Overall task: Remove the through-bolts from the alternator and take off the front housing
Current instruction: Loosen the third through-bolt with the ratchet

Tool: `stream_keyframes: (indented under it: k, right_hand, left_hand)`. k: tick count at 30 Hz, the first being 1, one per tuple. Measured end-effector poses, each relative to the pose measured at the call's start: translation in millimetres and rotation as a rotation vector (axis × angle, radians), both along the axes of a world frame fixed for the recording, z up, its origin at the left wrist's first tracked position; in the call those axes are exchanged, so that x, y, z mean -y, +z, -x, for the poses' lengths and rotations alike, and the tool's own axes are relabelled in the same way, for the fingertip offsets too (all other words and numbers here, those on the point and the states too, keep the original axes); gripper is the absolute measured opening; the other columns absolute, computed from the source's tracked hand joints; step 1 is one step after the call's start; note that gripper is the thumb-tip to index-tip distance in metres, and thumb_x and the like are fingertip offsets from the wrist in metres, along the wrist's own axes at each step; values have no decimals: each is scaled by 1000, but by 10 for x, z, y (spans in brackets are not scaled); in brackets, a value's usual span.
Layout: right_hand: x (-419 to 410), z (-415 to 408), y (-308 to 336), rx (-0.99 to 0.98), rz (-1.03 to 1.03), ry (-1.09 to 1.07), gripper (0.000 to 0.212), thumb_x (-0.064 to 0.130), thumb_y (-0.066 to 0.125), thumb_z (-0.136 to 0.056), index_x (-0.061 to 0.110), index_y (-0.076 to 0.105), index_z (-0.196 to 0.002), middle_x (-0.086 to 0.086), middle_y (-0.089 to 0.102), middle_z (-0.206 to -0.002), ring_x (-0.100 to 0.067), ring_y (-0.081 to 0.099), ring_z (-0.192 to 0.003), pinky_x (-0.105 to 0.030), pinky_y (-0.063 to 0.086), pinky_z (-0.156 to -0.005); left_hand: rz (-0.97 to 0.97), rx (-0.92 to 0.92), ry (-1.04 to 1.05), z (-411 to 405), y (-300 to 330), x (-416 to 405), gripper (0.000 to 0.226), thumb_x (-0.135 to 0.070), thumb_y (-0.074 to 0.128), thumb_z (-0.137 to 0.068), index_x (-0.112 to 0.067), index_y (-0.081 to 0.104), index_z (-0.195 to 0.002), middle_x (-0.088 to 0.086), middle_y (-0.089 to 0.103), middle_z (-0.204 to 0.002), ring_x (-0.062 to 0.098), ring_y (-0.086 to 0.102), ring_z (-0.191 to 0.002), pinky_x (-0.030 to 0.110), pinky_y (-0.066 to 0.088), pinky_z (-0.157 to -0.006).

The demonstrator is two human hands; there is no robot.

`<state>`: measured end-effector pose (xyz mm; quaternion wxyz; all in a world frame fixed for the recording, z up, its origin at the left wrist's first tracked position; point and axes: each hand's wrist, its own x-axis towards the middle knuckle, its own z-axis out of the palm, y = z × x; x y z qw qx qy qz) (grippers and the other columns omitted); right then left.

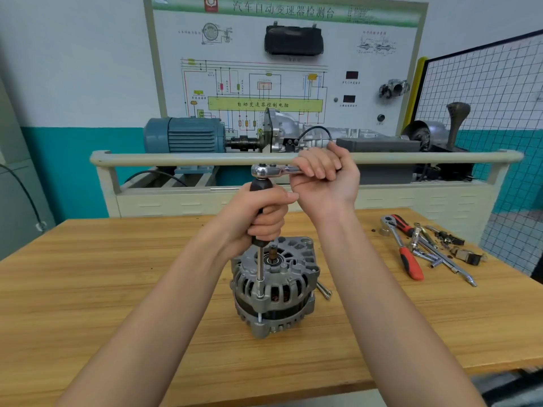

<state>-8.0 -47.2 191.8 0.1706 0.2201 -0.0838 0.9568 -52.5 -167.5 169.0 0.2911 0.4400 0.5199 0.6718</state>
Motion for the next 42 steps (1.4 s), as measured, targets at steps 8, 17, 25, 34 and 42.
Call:
stream_keyframes:
  k: [8, 17, 25, 34, 42]
  right_hand:
    - [309, -247, -78, -156, -318, -530, 49, 12, 37, -91, 19, 39, -43, 5, 32, -39, -13, 32, -41, -27, 34, -49]
    - [492, -283, -82, -319, -426, -723, 42, 4, 39, -84, 19, 39, -45, 6, 32, -39, -13, 28, -38, -28, 24, -45]
    - [82, -96, 48, -15, -14, -45, 42, 12, 43, -79, 16, 32, -39, 4, 24, -33, -11, 24, -30, -20, 19, -38]
    - [402, -334, -93, -261, -370, -569, 46, 8, 37, -89, 17, 38, -44, 3, 31, -39, -14, 29, -39, -29, 29, -47]
    - [596, -364, -177, -444, -614, -1048, 29, 5, 43, -81, 13, 44, -53, -1, 28, -43, -15, 28, -42, -30, 22, -46]
  left_hand:
    - [-63, 58, 484, -103, -29, -115, 51, -2, 52, -87, -22, 26, -47, -6, 20, -37, 10, 13, -31, 13, 16, -37]
    - [-151, -4, 473, -86, -76, -55, 42, 1, 57, -82, -18, 35, -52, -6, 26, -38, 10, 18, -32, 15, 19, -37]
    - [-15, -53, -58, 11, -16, 64, 39, -14, 63, -75, -17, 39, -44, -6, 29, -34, 5, 22, -27, 18, 16, -37]
    - [-77, 7, 553, -156, -48, -92, 52, -1, 52, -86, -22, 31, -44, -7, 24, -36, 10, 16, -31, 14, 17, -39]
    - [-112, -49, 545, -168, -71, -84, 41, -2, 58, -81, -20, 38, -50, -7, 31, -39, 10, 25, -36, 18, 23, -39]
